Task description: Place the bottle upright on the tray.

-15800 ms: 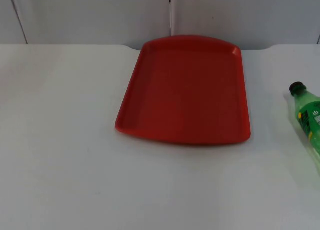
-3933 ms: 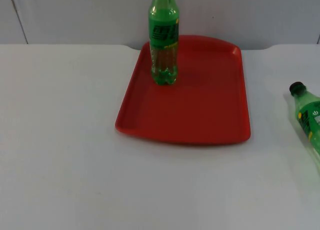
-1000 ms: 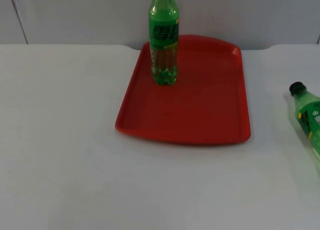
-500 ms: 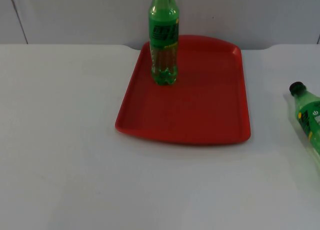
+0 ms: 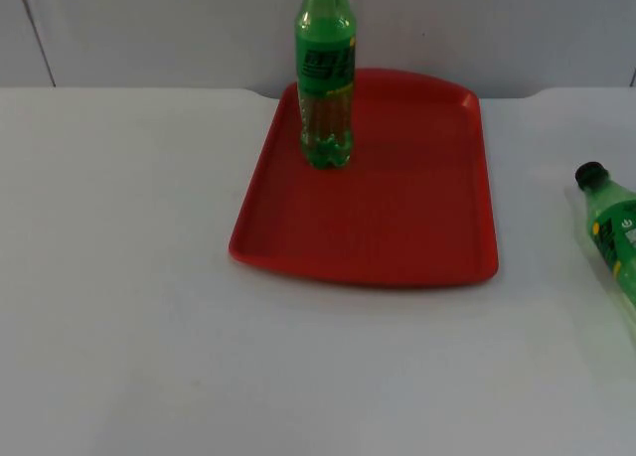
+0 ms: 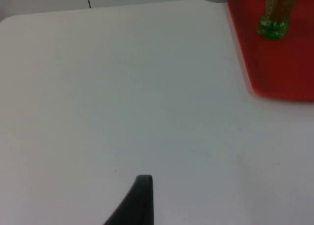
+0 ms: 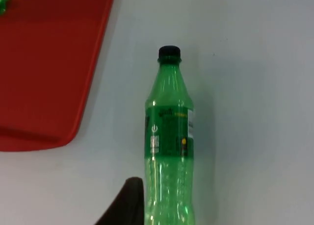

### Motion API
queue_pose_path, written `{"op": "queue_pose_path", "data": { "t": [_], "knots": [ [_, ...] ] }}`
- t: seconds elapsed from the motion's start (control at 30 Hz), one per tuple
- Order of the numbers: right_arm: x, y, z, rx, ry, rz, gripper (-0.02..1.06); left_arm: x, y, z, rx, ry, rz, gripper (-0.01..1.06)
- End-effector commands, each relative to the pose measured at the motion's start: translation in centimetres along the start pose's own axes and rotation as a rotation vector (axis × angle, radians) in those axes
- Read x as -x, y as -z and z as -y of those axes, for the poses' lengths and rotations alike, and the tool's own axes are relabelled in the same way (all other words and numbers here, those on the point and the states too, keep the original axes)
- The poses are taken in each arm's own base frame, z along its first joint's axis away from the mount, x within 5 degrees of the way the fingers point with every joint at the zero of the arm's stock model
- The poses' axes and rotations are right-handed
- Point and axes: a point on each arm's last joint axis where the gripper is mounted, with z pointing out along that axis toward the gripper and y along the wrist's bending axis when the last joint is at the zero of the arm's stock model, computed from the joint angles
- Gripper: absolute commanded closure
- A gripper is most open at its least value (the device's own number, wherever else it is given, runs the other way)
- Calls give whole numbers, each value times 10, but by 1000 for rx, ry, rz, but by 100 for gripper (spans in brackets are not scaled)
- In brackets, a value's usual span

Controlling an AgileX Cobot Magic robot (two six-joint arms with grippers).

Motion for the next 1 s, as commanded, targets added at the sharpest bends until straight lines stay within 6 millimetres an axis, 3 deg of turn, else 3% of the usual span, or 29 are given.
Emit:
{"op": "queue_pose_path", "data": {
  "t": [0.0,0.1,0.13,0.23,0.33,0.43,0.5,0.6,0.97],
  "knots": [
    [11,-11,0,3,19,-14,2,-1,-1,1,-14,0,-1,0],
    [33,-45,1,10,22,-96,2,-1,-1,1,-14,0,-1,0],
    [33,-45,1,10,22,-96,2,-1,-1,1,-14,0,-1,0],
    [44,-77,2,16,20,-181,2,-1,-1,1,-14,0,-1,0],
    [48,-94,0,43,0,-229,2,-1,-1,0,-12,-1,-1,0],
    [45,-126,-5,64,-6,-304,2,-1,-1,0,-11,-2,-1,0],
    [44,-130,-5,63,-4,-313,2,-1,-1,0,-11,-2,-1,0],
    [38,-155,-9,64,-2,-324,2,-1,-1,0,-9,-3,-1,0],
    [15,-196,-15,60,8,-324,2,-1,-1,0,-7,-4,-1,0]
  ]
}}
